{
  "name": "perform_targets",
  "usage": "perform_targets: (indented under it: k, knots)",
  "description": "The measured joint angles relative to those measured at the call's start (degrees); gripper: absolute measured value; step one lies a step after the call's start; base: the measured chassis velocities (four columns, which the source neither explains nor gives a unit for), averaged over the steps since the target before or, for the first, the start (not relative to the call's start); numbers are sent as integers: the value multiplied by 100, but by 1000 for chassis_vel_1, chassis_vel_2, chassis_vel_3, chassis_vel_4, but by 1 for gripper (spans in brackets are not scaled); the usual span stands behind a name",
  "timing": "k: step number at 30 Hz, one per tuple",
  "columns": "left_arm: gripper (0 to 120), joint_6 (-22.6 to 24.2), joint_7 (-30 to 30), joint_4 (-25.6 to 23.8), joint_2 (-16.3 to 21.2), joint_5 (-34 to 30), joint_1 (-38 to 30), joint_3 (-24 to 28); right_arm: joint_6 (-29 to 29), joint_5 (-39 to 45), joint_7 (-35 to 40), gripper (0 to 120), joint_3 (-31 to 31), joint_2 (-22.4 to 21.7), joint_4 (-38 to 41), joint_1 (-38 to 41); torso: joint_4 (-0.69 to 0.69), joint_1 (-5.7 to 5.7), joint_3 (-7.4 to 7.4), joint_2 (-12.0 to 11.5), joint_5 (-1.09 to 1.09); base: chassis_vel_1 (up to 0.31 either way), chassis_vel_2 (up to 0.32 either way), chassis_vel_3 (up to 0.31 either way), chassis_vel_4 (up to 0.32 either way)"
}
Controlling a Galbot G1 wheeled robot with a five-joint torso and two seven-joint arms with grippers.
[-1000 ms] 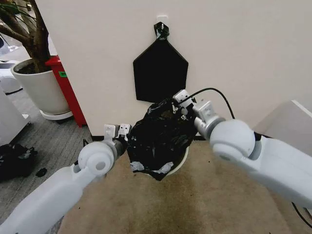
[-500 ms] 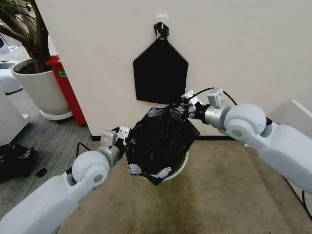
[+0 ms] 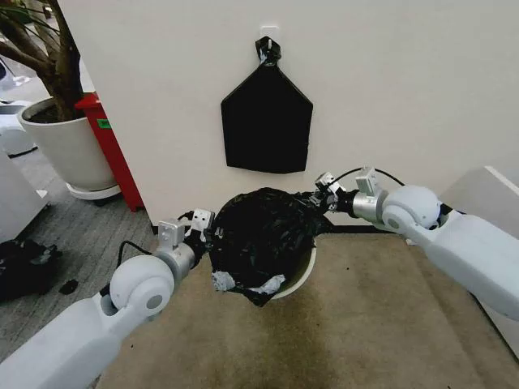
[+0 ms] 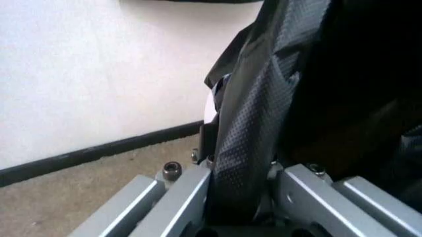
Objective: Place the garbage bag over the trash bin.
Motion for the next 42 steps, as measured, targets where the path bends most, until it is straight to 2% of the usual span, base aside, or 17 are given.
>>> perform_targets:
  k: [6, 9, 13, 15, 19, 23, 25, 27, 32, 34, 36, 37, 39, 42]
  knots:
    - [0, -62, 9, 121, -62, -198, -16, -3, 342, 41, -258, 0, 80, -35, -166, -47, 0, 0, 0, 0, 1, 0, 0, 0, 0]
    - [0, -63, -9, 234, -113, -307, -39, 0, 292, 432, -116, 1, 204, -122, -108, -61, 0, 0, 0, 0, -2, 0, 0, 0, 0]
    - [0, -56, -35, 418, -188, -470, -70, 29, 144, 1261, 121, 12, 394, -350, 37, -92, -1, 0, 0, 0, -2, 0, 0, 0, 0]
    - [0, -54, -34, 429, -194, -502, -74, 32, 134, 1332, 139, 13, 408, -371, 51, -100, -1, 0, 0, 0, -2, 0, 0, 0, 0]
    - [0, -59, -56, 579, -268, -813, -152, 46, 5, 2168, 566, 34, 694, -498, 266, -381, -2, 0, 0, 0, 0, 0, 0, 0, 0]
    - [0, -72, -45, 625, -281, -983, -178, 41, -88, 2698, 946, 42, 815, -536, 401, -512, -1, 0, 0, 0, -1, 0, 0, 0, 0]
    - [0, -104, 46, 645, -272, -1079, -172, 21, -185, 3285, 1333, 54, 913, -555, 443, -615, -1, 0, 0, 0, -1, 0, 0, 0, 0]
    - [0, -142, 128, 645, -252, -1079, -142, 7, -197, 3420, 1343, 62, 916, -572, 377, -650, -1, 0, 0, 0, -1, 0, 0, 0, 0]
    - [0, -185, 256, 618, -207, -838, -52, 0, -362, 3644, 1324, 79, 911, -577, 399, -709, -2, 0, 0, 0, 0, 0, 0, 0, 0]
    - [0, -195, 283, 617, -193, -685, -16, 0, -498, 3836, 1553, 86, 911, -570, 627, -728, -1, 0, 0, 0, 0, 0, 0, 0, 0]
    - [0, -194, 336, 620, -174, -415, 15, 6, -782, 4184, 2201, 95, 908, -496, 961, -708, -1, 0, -1, 0, -4, 0, 0, 0, 0]
    - [0, -194, 336, 620, -174, -415, 15, 6, -782, 4184, 2201, 95, 908, -496, 961, -708, -1, 0, -1, 0, -4, 0, 0, 0, 0]
    - [0, -195, 372, 627, -160, -287, 34, 7, -1109, 4648, 2810, 99, 964, -360, 1100, -626, 1, 0, 0, 0, 0, 0, 0, 0, 0]
    - [0, -194, 357, 634, -157, -255, 63, -20, -1228, 5067, 3294, 100, 1042, -290, 1189, -559, 1, 0, 0, 0, -3, 0, 0, 0, 0]
